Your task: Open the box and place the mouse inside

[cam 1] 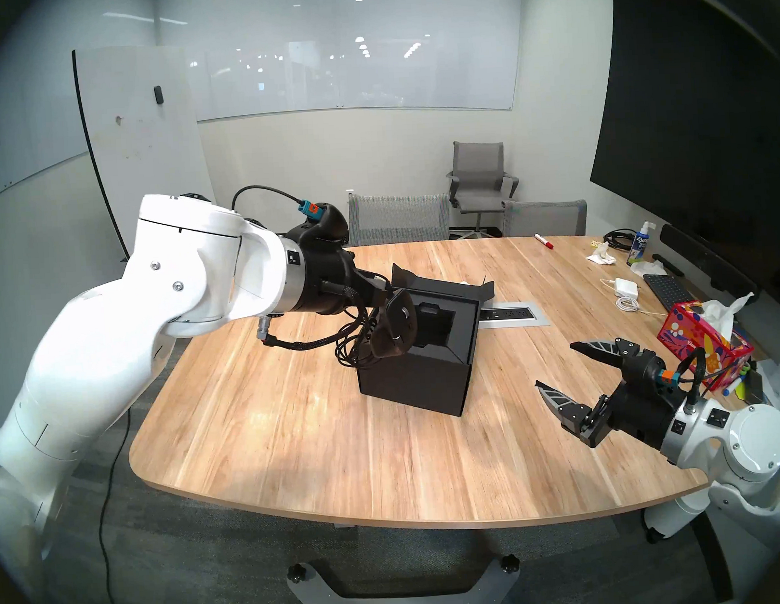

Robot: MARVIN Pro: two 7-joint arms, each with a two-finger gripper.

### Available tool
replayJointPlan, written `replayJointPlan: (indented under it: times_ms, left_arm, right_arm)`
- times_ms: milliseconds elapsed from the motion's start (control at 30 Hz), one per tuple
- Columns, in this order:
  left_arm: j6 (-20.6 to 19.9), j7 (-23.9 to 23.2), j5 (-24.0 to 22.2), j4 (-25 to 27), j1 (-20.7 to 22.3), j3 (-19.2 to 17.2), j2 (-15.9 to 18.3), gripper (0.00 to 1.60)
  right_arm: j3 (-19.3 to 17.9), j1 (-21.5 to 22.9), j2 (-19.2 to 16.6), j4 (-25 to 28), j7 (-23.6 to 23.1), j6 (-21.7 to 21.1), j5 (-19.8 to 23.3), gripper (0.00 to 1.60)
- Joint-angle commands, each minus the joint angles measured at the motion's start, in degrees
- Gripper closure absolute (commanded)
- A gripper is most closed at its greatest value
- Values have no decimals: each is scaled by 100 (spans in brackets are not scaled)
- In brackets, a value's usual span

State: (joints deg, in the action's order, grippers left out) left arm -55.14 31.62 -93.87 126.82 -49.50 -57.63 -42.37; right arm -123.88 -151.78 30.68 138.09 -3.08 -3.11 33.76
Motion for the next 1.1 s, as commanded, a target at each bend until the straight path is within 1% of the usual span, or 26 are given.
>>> replayJointPlan:
  times_ms: [0,100,167,267,300,333,433,467,600,633,733,800,833,933,1000,1033,1067]
  left_arm:
    - [14,683,-359,-28,613,207,-555,160]
    - [14,1107,-587,-59,758,391,-731,160]
    - [14,1228,-655,-71,823,482,-792,160]
    - [14,1678,-921,-83,952,624,-905,160]
    - [14,1656,-915,-103,983,671,-922,160]
    - [14,1847,-1016,-115,1024,726,-983,160]
    - [14,2135,-1200,-175,1140,856,-1088,160]
    - [14,2309,-1305,-190,1187,893,-1132,160]
    - [36,2465,-1402,-388,1402,1045,-1284,160]
    - [53,2373,-1372,-443,1454,1083,-1292,160]
    - [102,2460,-1438,-570,1593,1201,-1394,160]
    - [144,2390,-1422,-631,1676,1279,-1411,160]
    - [160,2482,-1468,-653,1709,1311,-1447,160]
    - [228,2441,-1468,-738,1829,1427,-1474,160]
    - [277,2592,-1538,-794,1902,1502,-1538,160]
    - [306,2433,-1476,-832,1949,1554,-1511,160]
    - [329,2581,-1543,-851,1977,1581,-1554,160]
  right_arm:
    - [-21,25,-13,62,-4,20,-10,0]
    - [-21,25,-13,63,-4,20,-10,0]
    - [-21,25,-13,63,-4,20,-10,0]
    - [-21,24,-13,64,-4,20,-11,0]
    - [-21,24,-12,64,-4,20,-11,0]
    - [-21,24,-12,64,-4,20,-11,0]
    - [-22,24,-12,64,-5,20,-11,0]
    - [-22,24,-12,65,-5,20,-11,0]
    - [-21,24,-12,64,-4,20,-11,0]
    - [-21,24,-12,64,-4,20,-11,0]
    - [-21,25,-12,64,-4,20,-11,0]
    - [-21,25,-12,64,-4,20,-11,0]
    - [-21,25,-12,64,-4,20,-11,0]
    - [-21,25,-12,64,-4,20,-11,0]
    - [-21,25,-12,64,-5,20,-11,0]
    - [-21,25,-12,64,-5,20,-11,0]
    - [-21,24,-12,65,-5,20,-11,0]
